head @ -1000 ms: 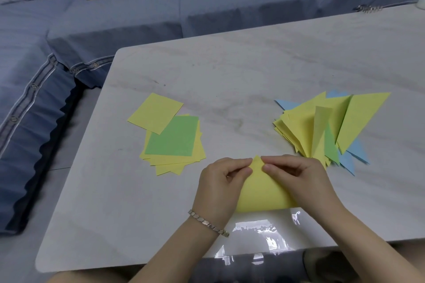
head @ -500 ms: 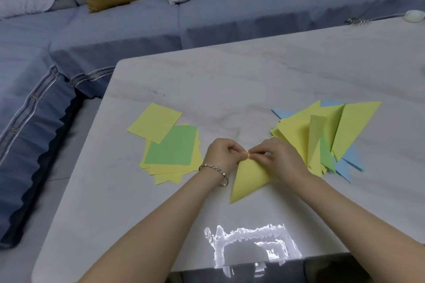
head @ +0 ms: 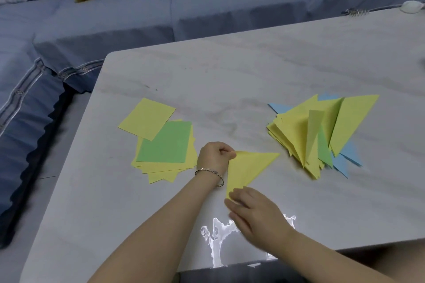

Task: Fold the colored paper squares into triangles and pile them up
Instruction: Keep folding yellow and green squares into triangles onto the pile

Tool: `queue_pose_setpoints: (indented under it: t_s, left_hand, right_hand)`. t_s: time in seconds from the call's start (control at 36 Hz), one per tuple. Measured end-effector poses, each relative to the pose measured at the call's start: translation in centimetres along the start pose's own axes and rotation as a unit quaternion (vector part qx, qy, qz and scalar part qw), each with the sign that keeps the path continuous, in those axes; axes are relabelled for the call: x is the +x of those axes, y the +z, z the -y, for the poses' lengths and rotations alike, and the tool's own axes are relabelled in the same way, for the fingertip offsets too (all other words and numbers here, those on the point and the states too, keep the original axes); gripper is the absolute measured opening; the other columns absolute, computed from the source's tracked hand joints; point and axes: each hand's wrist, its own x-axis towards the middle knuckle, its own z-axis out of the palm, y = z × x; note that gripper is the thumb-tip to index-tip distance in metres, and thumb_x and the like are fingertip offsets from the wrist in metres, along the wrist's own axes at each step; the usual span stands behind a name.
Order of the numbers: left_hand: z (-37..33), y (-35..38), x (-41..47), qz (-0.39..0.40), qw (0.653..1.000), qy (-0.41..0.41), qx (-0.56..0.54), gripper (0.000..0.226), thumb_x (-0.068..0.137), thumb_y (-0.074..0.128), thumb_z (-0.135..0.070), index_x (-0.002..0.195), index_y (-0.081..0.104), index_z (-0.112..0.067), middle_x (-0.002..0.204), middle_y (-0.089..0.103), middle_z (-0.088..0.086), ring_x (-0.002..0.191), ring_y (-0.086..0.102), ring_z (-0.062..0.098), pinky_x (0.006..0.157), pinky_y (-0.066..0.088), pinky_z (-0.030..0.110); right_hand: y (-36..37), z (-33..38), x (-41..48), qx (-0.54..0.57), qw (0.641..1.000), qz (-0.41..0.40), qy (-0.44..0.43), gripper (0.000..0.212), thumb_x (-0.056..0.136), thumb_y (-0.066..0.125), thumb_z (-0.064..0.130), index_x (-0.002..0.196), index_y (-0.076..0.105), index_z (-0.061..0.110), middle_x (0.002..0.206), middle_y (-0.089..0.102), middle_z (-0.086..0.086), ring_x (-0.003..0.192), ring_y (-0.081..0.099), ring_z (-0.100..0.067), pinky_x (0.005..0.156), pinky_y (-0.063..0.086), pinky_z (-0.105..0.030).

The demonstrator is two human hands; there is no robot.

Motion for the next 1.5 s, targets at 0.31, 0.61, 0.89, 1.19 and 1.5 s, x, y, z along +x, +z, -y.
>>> queue_pose_setpoints:
  t_s: [0.31, 0.61, 0.89, 1.19, 1.5]
  left_hand:
    - [0.3, 0.0, -0.1, 0.006, 1.0, 0.009, -0.01, 0.006, 0.075, 0.068, -0.003, 0.071, 0.07, -0.008, 0.051, 0.052, -0.01, 0.05, 0.048, 0.005, 0.055, 0.039, 0.017]
    - [0.5, 0.1, 0.0, -0.001, 1.0, 0.013, -0.012, 0.013, 0.074, 0.069, -0.003, 0.065, 0.067, -0.013, 0.046, 0.05, -0.014, 0.049, 0.049, 0.007, 0.057, 0.041, 0.022]
    - [0.4, 0.1, -0.1, -0.001, 1.0, 0.012, -0.011, 0.007, 0.075, 0.068, -0.004, 0.071, 0.069, -0.009, 0.054, 0.054, -0.011, 0.053, 0.049, 0.002, 0.054, 0.038, 0.009]
    - [0.1, 0.1, -0.5, -0.013, 1.0, 0.01, 0.005, 0.005, 0.075, 0.068, -0.006, 0.073, 0.07, -0.01, 0.059, 0.056, -0.012, 0.058, 0.05, 0.001, 0.058, 0.038, 0.009]
    - [-1.3, -2.2, -3.5, -0.097, 0.963, -0.068, -0.241, 0.019, 0.081, 0.064, 0.002, 0.067, 0.061, -0.011, 0.059, 0.058, 0.007, 0.042, 0.056, 0.006, 0.051, 0.055, 0.022]
  right_hand:
    - [-0.3, -0.5, -0.3, -0.036, 0.998, 0.012, -0.059, 0.042, 0.099, 0.029, 0.028, 0.098, 0.068, 0.013, 0.095, 0.063, 0.0, 0.094, 0.052, -0.018, 0.094, 0.037, -0.026]
    - [-0.2, -0.1, -0.3, -0.132, 0.99, 0.018, 0.04, 0.059, 0.099, 0.019, 0.036, 0.097, 0.071, 0.008, 0.095, 0.068, -0.002, 0.096, 0.062, -0.02, 0.101, 0.033, -0.035]
    - [-3.6, -4.1, 0.5, -0.2, 0.963, 0.067, 0.168, 0.069, 0.099, 0.013, 0.041, 0.1, 0.068, 0.0, 0.095, 0.067, -0.01, 0.094, 0.063, -0.028, 0.101, 0.031, -0.041]
    - [-4.4, -5.8, 2.1, -0.209, 0.936, 0.057, 0.276, 0.047, 0.081, 0.037, 0.037, 0.082, 0.065, -0.001, 0.08, 0.064, -0.012, 0.084, 0.064, -0.031, 0.067, 0.05, -0.035]
    - [-6.9, -0.2, 2.8, 0.175, 0.919, 0.044, 0.349, 0.047, 0.093, 0.051, 0.033, 0.137, 0.035, 0.03, 0.115, 0.048, 0.006, 0.111, 0.045, -0.011, 0.094, 0.034, -0.023]
